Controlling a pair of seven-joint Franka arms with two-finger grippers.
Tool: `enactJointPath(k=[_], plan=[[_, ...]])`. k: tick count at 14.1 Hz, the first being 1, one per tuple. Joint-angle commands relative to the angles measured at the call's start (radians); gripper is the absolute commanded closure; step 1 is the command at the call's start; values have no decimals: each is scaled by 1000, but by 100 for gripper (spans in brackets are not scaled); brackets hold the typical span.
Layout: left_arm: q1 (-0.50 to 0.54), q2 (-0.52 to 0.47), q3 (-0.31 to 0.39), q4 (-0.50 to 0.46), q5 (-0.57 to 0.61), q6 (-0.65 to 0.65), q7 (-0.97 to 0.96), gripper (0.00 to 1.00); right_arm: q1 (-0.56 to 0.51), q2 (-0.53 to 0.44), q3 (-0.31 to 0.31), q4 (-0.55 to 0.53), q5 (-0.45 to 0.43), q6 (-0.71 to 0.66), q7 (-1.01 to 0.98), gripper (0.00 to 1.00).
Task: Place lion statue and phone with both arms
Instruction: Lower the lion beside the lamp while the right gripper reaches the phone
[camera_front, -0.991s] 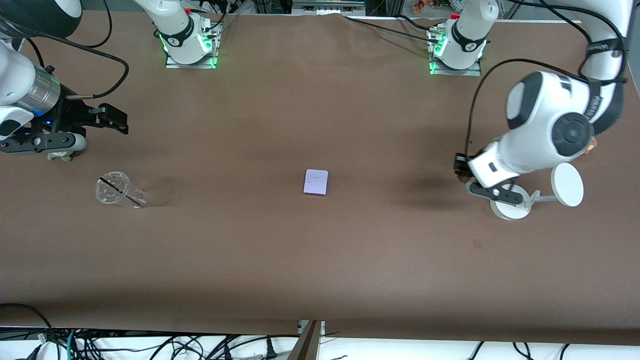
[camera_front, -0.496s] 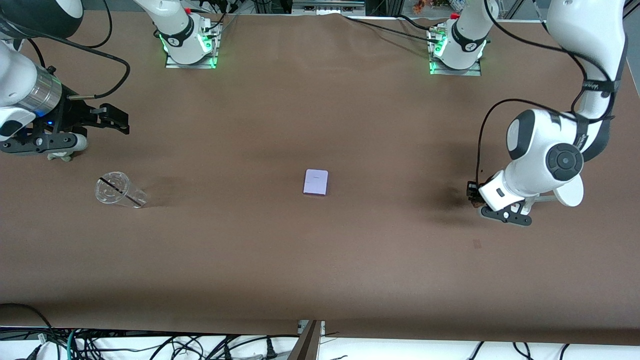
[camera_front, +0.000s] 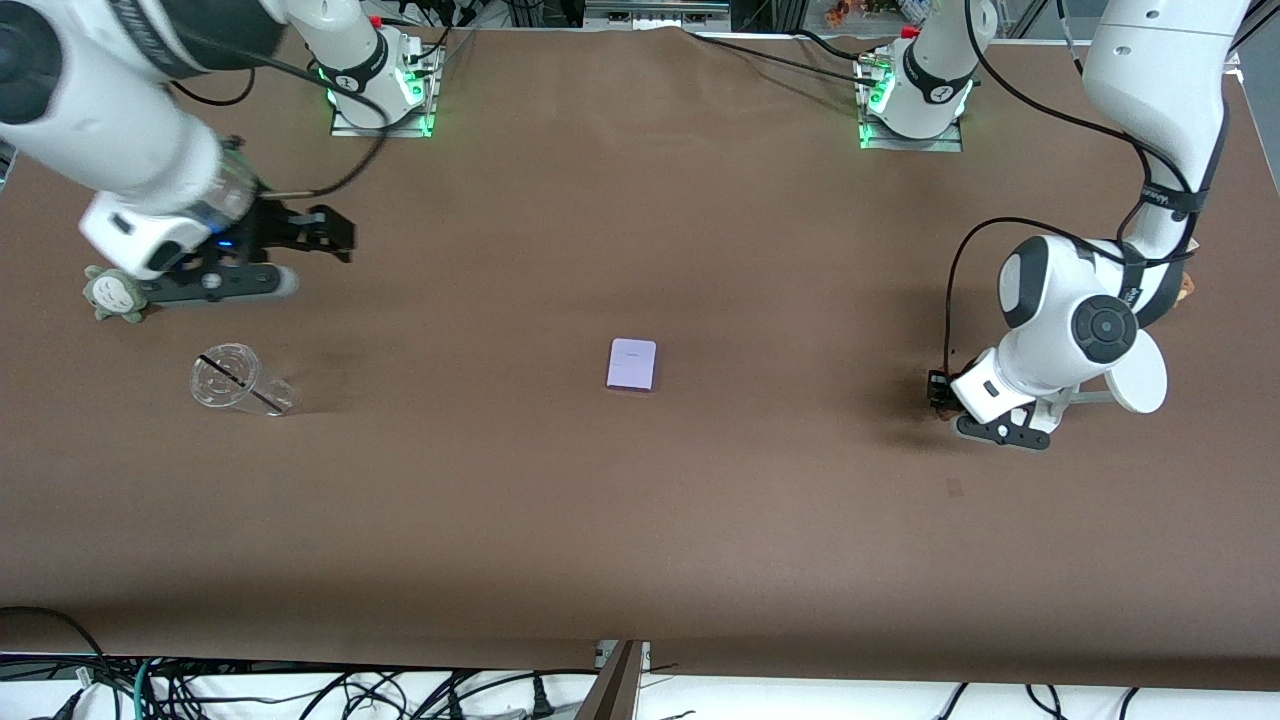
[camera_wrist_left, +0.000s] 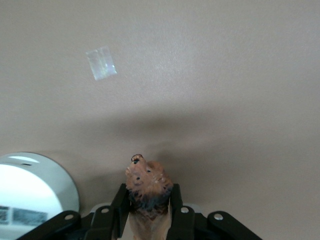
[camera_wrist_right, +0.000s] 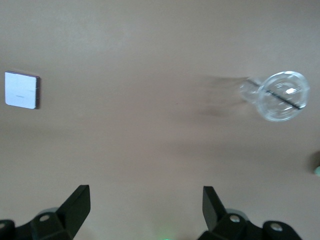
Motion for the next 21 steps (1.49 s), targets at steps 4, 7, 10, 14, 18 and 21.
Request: enactJointPath(k=[4, 7, 10, 14, 18, 21], plan=[[13, 1, -11, -26, 20, 34, -1, 0, 146, 150, -5, 81, 10, 139, 255, 0], [13, -29, -13, -18, 20, 22, 3, 0, 221, 270, -5, 152, 9, 203, 375, 0], [13, -101, -19, -15, 20, -24, -3, 0, 275, 381, -5, 184, 9, 329, 475, 0], [3, -224, -20, 27, 20, -226, -3, 0, 321, 480, -6, 184, 6, 484, 527, 0], [3, -290, -22, 164, 18, -552, -3, 0, 351, 563, -8, 193, 3, 582, 567, 0], [0, -289, -22, 310, 12, -807, -6, 0, 382, 625, -11, 233, -3, 588, 581, 0]])
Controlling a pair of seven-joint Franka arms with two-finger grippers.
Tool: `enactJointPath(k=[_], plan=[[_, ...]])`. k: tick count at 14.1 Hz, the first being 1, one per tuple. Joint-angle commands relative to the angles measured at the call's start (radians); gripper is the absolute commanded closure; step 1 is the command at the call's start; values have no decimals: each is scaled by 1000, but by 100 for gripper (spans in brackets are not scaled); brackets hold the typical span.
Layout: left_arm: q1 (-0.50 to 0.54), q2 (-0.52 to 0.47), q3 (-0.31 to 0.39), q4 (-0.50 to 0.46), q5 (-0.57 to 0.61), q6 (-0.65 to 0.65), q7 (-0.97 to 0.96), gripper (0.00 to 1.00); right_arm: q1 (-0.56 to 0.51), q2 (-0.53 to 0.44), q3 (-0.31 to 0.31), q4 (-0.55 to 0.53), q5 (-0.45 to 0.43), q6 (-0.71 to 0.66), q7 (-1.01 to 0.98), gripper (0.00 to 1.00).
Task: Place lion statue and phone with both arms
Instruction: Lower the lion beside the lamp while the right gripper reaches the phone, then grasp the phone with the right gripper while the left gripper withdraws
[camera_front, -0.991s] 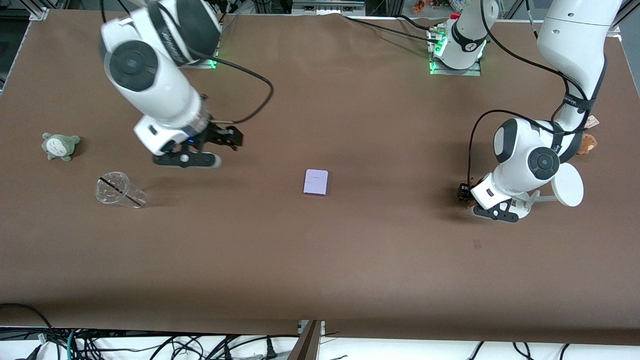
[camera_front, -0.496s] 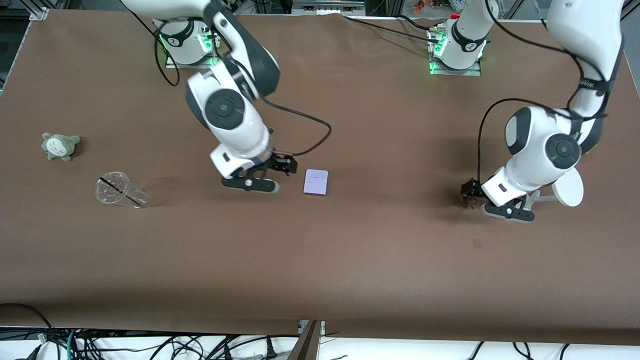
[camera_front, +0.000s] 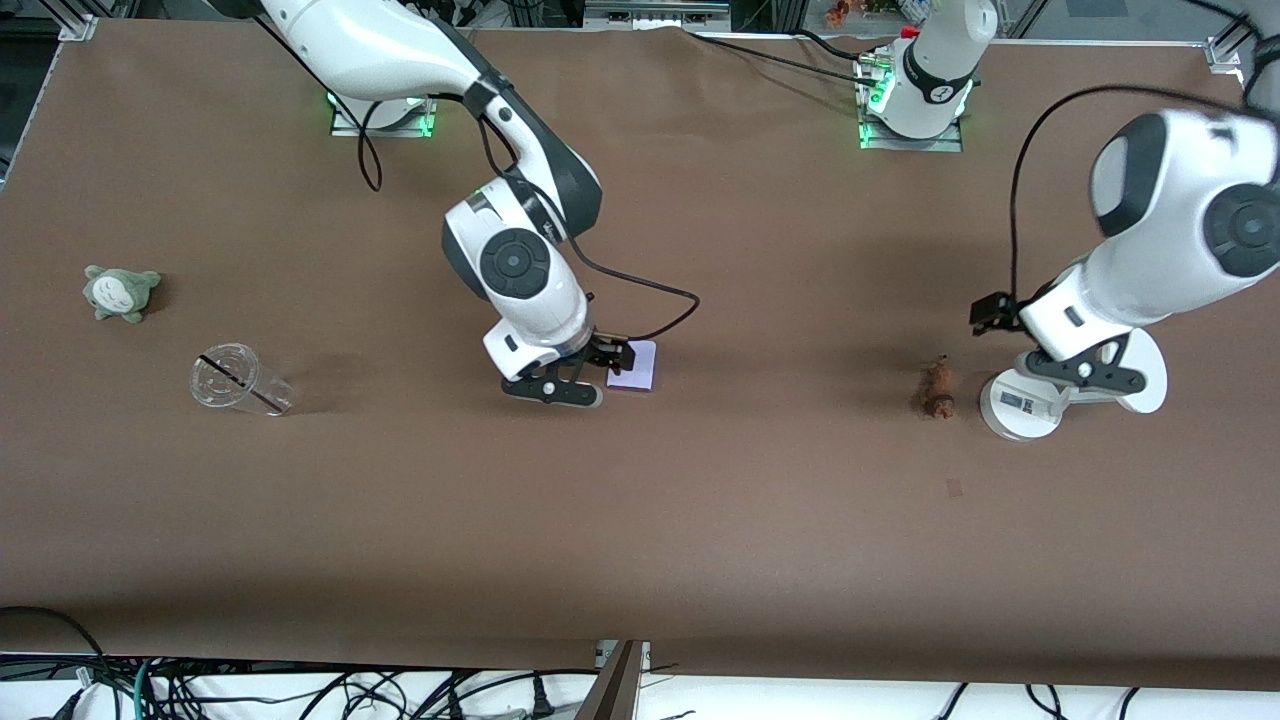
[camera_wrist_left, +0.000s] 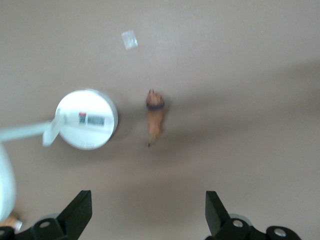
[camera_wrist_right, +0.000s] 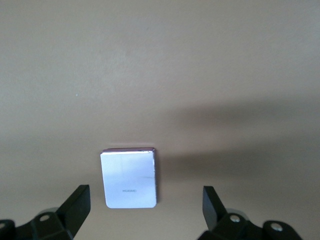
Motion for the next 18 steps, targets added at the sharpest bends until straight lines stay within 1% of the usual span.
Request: enactJointPath(k=[1, 3, 6, 7, 8, 9, 10, 12, 13, 14, 15, 16, 17, 18], plan=[[0, 20, -6, 113, 14, -161, -5, 0, 44, 70, -15, 68, -10, 1, 35, 0], [0, 18, -9, 159, 17, -166, -5, 0, 51, 99, -15, 71, -33, 22, 39, 1], [5, 20, -4, 286, 20, -218, 3, 0, 67, 130, -23, 72, -36, 76, 61, 0], [6, 20, -4, 314, 20, -230, 4, 0, 73, 141, -23, 72, -37, 90, 62, 0], [9, 18, -4, 327, 17, -232, 4, 0, 77, 151, -26, 72, -39, 99, 62, 0], [11, 18, 1, 331, 14, -231, 4, 0, 84, 162, -26, 72, -60, 106, 62, 0], [-10, -3, 8, 319, 18, -228, -6, 0, 93, 174, -26, 72, -86, 117, 62, 0], [-41, -55, 55, 267, 18, -223, -8, 0, 100, 197, -26, 74, -97, 160, 58, 0], [-43, -115, 60, 196, 18, -194, -17, 0, 102, 207, -26, 74, -97, 180, 57, 0], [-43, -170, 63, 101, 18, -127, -29, 0, 104, 213, -26, 74, -97, 192, 57, 0], [-46, -213, 63, 37, 18, -67, -49, 0, 108, 219, -26, 74, -97, 198, 58, 0], [-75, -221, 76, 25, 18, -63, -71, 0, 110, 224, -26, 74, -99, 202, 60, 0], [-102, -217, 106, 25, 20, -68, -83, 0, 110, 227, -26, 74, -97, 202, 60, 0], [-101, -208, 105, 35, 18, -80, -72, 0, 110, 230, -26, 74, -97, 202, 60, 0]])
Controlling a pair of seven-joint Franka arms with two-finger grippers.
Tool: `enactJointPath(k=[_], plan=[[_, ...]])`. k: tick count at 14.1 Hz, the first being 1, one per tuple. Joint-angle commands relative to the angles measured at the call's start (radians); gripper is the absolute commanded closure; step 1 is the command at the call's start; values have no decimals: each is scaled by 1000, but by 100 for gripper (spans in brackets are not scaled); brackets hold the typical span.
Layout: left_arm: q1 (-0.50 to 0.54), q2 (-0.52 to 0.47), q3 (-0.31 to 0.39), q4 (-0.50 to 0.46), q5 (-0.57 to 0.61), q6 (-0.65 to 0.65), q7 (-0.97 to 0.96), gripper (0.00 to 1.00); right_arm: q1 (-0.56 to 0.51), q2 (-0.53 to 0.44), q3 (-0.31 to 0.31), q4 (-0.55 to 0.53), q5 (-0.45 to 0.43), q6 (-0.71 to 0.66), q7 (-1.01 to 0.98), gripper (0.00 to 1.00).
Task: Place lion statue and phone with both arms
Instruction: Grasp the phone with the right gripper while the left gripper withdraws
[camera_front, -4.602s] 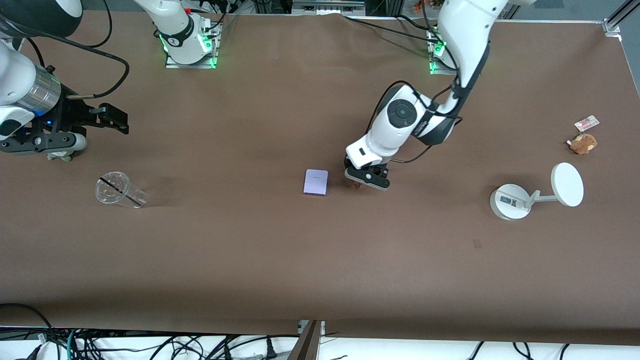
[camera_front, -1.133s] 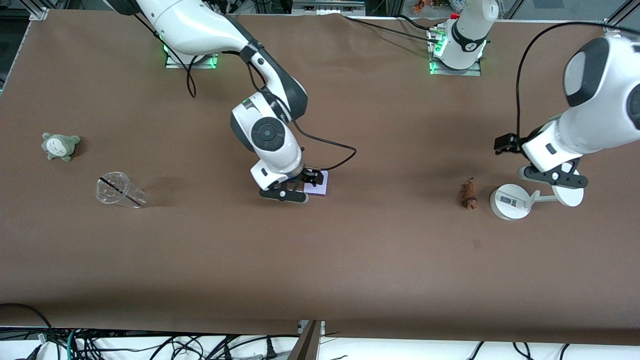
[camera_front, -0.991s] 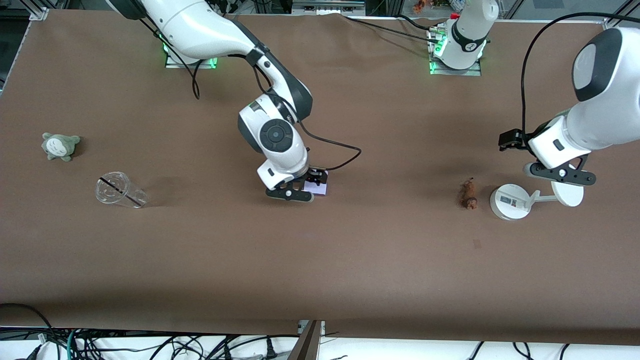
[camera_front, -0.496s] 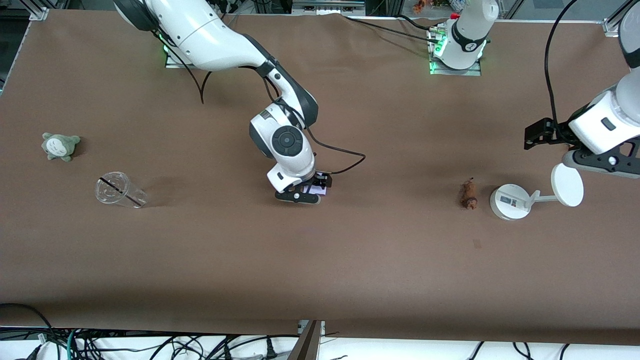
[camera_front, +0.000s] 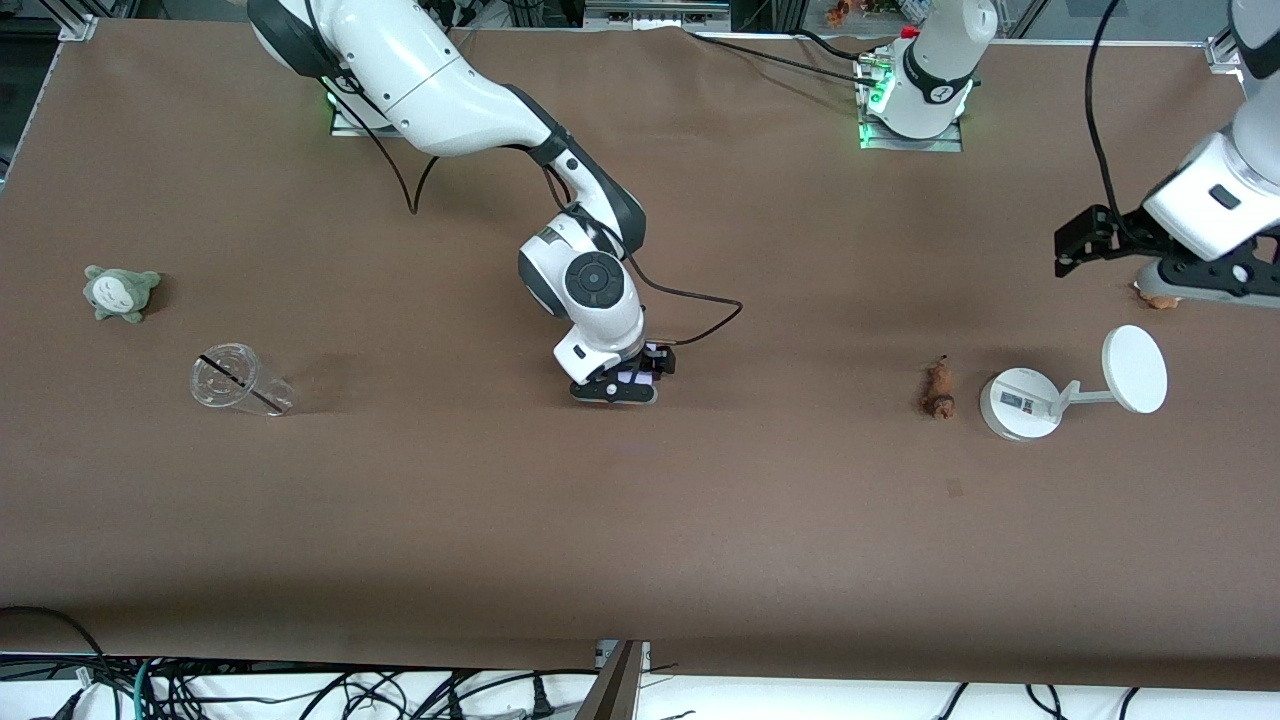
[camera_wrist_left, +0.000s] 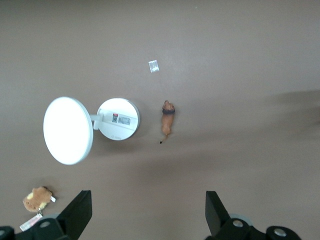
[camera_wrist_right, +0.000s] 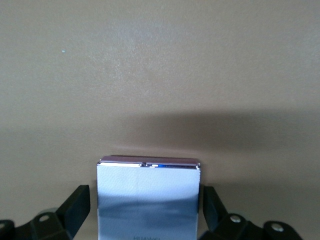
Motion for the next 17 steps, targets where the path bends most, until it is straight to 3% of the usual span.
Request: enactJointPath(k=[1, 2, 3, 5, 8, 13, 17], plan=[[-37, -23, 29, -44, 18, 23, -18, 0, 13, 22, -12, 32, -14, 6, 20, 1], [-40, -18, 29, -40, 15, 23, -27, 0, 13, 23, -12, 32, -14, 13, 17, 17], [-40, -17, 29, -37, 14, 23, -27, 0, 11, 24, -12, 32, -14, 14, 17, 49], [-40, -18, 29, -38, 12, 16, -29, 0, 9, 16, -16, 32, -14, 7, 7, 71], [-39, -15, 29, -38, 8, 21, -27, 0, -19, -29, -19, 31, -15, -12, -6, 72], [-29, -13, 29, -40, 8, 18, -21, 0, -81, -177, -25, 16, -4, -219, -81, 73], [-29, -7, 29, -38, 8, 18, -21, 0, -86, -307, -106, -91, -4, -269, -108, 73]])
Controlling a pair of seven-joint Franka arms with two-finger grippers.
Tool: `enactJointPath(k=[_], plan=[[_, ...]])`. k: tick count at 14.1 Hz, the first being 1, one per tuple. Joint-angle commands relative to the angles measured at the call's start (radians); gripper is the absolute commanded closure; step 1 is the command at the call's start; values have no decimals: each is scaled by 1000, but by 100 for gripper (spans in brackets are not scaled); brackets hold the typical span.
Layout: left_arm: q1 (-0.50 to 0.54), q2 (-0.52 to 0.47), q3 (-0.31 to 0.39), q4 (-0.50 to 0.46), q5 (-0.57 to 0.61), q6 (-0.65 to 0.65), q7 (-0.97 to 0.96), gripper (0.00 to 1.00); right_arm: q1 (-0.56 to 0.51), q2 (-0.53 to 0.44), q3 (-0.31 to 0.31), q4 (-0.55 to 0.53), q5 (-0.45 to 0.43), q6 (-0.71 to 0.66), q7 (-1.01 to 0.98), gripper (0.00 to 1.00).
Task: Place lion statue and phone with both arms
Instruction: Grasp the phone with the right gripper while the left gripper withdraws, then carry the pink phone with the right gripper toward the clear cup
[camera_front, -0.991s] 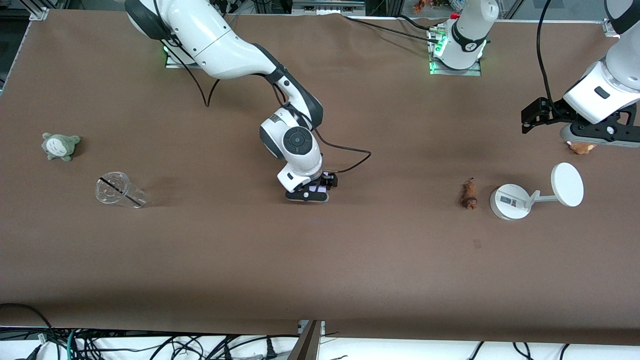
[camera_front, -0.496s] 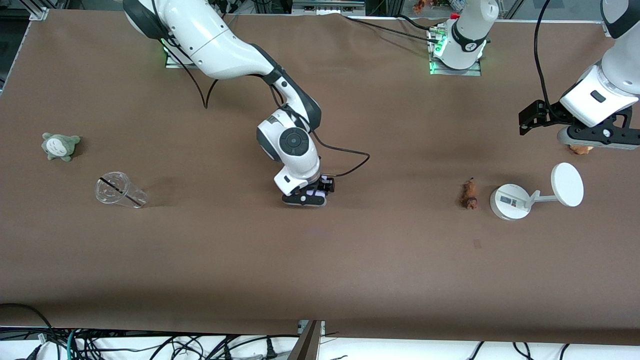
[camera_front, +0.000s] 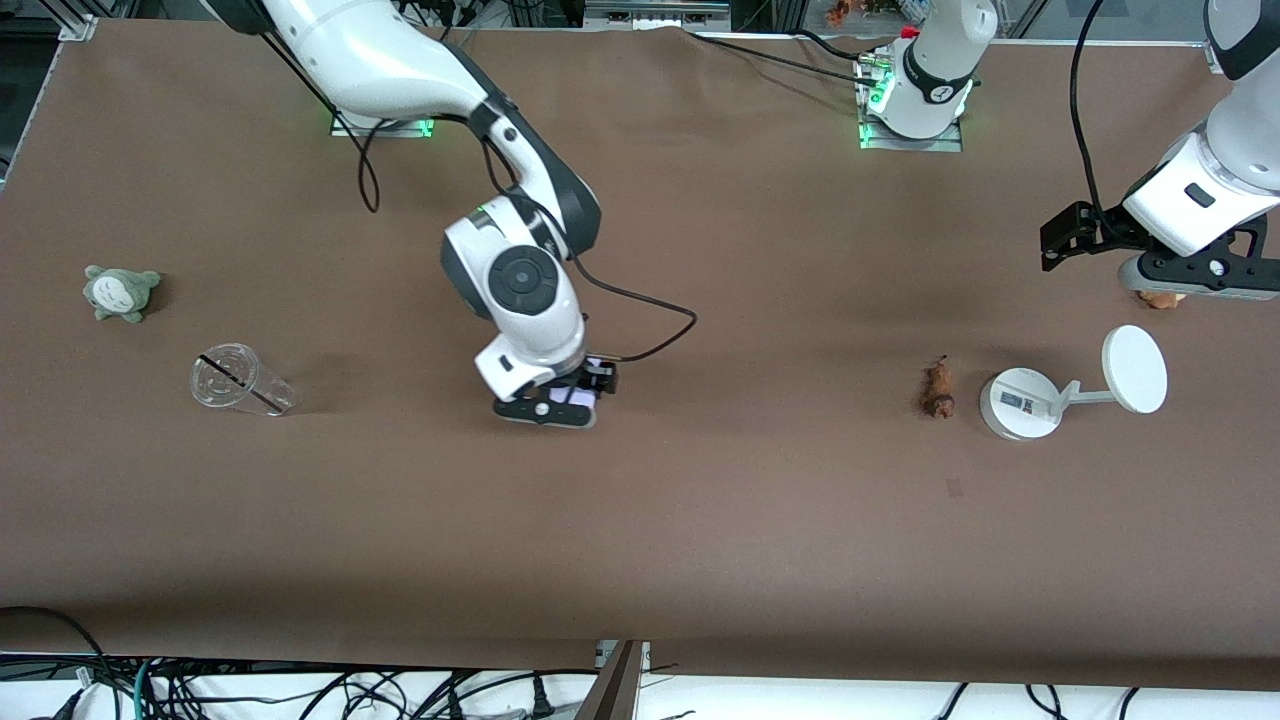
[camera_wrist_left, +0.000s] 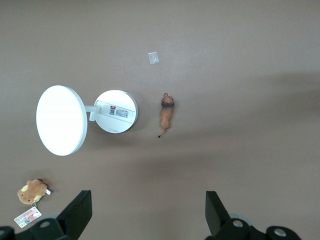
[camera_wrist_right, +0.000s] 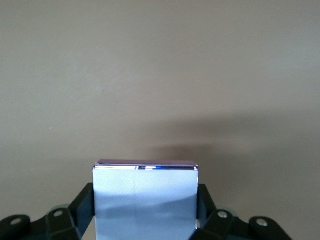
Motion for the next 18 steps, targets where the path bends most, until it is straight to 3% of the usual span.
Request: enactJointPath(k=[1, 4, 8, 13, 18], plan=[[-4, 1, 4, -3, 8, 8, -1, 0, -1, -112, -59, -137, -1, 6, -69, 73], [-4, 1, 4, -3, 8, 8, -1, 0, -25, -173, -131, -230, 13, 11, -230, 73], [-4, 1, 4, -3, 8, 7, -3, 0, -125, -224, -168, -325, 107, 32, -466, 73], [-4, 1, 4, -3, 8, 7, -3, 0, -225, -224, -170, -476, 108, 234, -635, 72], [-4, 1, 4, -3, 8, 5, -3, 0, -300, -186, -170, -554, 111, 366, -758, 72]])
